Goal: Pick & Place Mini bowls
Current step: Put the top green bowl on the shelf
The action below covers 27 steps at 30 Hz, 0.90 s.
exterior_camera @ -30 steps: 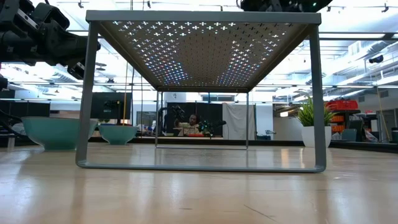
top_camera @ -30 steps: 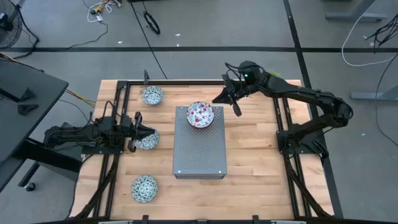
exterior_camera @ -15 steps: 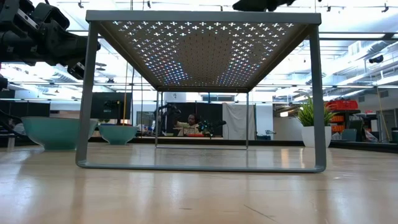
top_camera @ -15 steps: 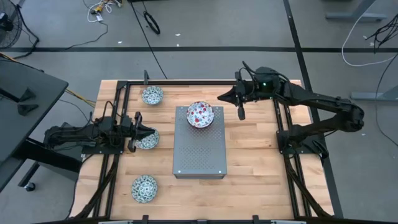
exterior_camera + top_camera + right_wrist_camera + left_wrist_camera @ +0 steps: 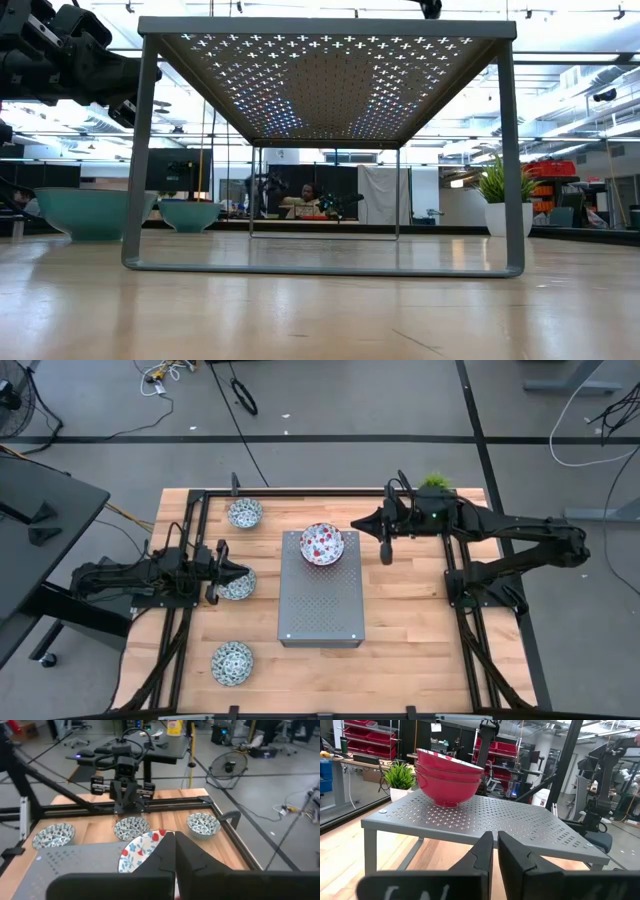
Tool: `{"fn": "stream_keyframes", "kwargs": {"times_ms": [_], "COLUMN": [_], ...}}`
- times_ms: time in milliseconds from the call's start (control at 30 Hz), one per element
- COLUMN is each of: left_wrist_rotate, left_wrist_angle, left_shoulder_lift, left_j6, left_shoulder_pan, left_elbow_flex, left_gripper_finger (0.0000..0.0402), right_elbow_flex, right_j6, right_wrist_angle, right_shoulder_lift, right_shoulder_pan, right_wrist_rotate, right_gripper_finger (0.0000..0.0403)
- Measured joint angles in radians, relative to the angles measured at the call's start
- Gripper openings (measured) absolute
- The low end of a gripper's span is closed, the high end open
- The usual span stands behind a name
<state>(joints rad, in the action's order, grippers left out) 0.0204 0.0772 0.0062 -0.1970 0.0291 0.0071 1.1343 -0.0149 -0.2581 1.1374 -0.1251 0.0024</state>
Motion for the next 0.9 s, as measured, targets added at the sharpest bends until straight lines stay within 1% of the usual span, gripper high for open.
{"fn": "stream_keyframes", "kwargs": {"times_ms": [167,333,433,500,633,833,900], "left_wrist_rotate": [0.0,0.0,0.0,0.0,0.0,0.0,0.0], "left_wrist_angle": [0.0,0.0,0.0,0.0,0.0,0.0,0.0], "left_shoulder_lift": [0.0,0.0,0.0,0.0,0.0,0.0,0.0], "left_j6": [0.0,-0.001,0.0,0.0,0.0,0.0,0.0], "left_shoulder_pan": [0.0,0.0,0.0,0.0,0.0,0.0,0.0], "left_elbow_flex": [0.0,0.0,0.0,0.0,0.0,0.0,0.0], "left_gripper_finger": [0.0032,0.0032,0.0032,0.0032,0.0032,0.0032,0.0032], "right_elbow_flex": [0.0,0.0,-0.018,-0.054,-0.149,-0.267,-0.306], "right_j6": [0.059,0.018,0.004,0.019,0.058,0.063,0.079], "right_wrist_angle": [-0.016,-0.064,-0.067,-0.055,-0.003,-0.003,-0.004], "right_shoulder_lift": [-0.008,-0.038,-0.079,-0.12,-0.213,-0.341,-0.386], "right_shoulder_pan": [0.021,0.056,0.076,0.082,0.084,0.085,0.096], "right_wrist_rotate": [0.021,0.021,0.017,-0.005,-0.107,-0.116,-0.099], "right_gripper_finger": [0.0,0.0,0.0,0.0,0.0,0.0,0.0]}}
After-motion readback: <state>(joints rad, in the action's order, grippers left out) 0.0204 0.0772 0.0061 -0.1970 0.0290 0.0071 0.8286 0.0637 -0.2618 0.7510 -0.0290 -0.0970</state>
